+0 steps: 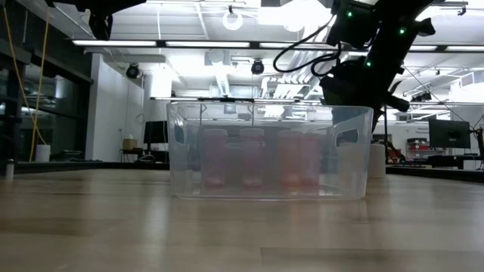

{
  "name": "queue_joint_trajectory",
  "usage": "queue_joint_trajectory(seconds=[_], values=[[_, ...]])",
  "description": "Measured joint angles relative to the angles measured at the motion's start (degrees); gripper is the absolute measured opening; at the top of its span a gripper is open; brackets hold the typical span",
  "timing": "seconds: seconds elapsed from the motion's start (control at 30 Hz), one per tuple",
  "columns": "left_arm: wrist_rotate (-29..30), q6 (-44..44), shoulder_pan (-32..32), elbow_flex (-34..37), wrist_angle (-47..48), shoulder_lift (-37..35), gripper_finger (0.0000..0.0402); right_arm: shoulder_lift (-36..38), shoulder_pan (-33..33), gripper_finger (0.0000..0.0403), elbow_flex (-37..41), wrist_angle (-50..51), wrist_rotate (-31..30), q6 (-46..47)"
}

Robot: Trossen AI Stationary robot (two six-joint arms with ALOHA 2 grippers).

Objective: Pick and place medicine bottles into bin by pill shape (circle, oval)
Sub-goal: Put the top right orange pill bottle into the gray bin

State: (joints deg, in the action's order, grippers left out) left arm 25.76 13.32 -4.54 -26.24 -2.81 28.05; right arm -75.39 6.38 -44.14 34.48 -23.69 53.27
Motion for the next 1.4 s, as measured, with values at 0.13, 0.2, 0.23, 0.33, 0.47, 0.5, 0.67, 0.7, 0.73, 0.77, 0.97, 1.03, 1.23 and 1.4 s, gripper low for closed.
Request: queue_joint_trajectory(seconds=[0.13,0.2,0.23,0.33,0.47,0.5,0.67,0.7,0.73,0.77,0.97,1.03,1.23,1.4], values=[[0.0,0.0,0.0,0.0,0.0,0.0,0.0,-1.2,0.0,0.0,0.0,0.1,0.4,-0.6],[0.0,0.0,0.0,0.0,0.0,0.0,0.0,-1.9,0.0,0.0,0.0,-0.5,1.3,-0.7],[0.0,0.0,0.0,0.0,0.0,0.0,0.0,-2.2,0.0,0.0,0.0,-0.4,1.4,-0.8],[0.0,0.0,0.0,0.0,0.0,0.0,0.0,-3.1,0.0,0.0,0.0,-0.6,1.2,-0.8],[0.0,0.0,0.0,0.0,0.0,0.0,0.0,-3.4,0.0,0.0,0.0,-1.1,1.0,-0.8],[0.0,0.0,0.0,0.0,0.0,0.0,0.0,-3.4,0.0,0.0,0.0,-0.9,1.2,-0.8],[0.0,0.0,0.0,0.0,0.0,0.0,0.0,-3.9,0.0,0.0,-0.2,0.7,1.2,-0.8],[0.0,0.0,0.0,0.0,0.0,0.0,0.0,-3.9,0.0,0.0,-0.2,0.6,1.3,-0.8],[0.0,0.0,0.0,0.0,0.0,0.0,0.0,-3.9,0.0,0.0,-0.2,0.2,1.3,-0.8],[0.0,0.0,0.0,0.0,0.0,0.0,0.0,-3.8,0.0,0.0,-0.2,-0.1,1.3,-0.8],[0.0,0.0,0.0,0.0,0.0,0.0,0.0,-1.9,0.0,0.0,0.1,0.9,1.9,-0.8],[0.0,0.0,0.0,0.0,0.0,0.0,0.0,-0.8,0.0,0.0,0.1,0.7,0.8,-0.8],[0.0,0.0,0.0,0.0,0.0,0.0,0.0,0.5,1.6,0.0,0.1,1.8,-1.5,0.2],[0.1,0.0,0.0,0.0,0.0,0.0,0.0,-1.2,3.5,0.0,0.1,1.6,-1.5,0.2]])
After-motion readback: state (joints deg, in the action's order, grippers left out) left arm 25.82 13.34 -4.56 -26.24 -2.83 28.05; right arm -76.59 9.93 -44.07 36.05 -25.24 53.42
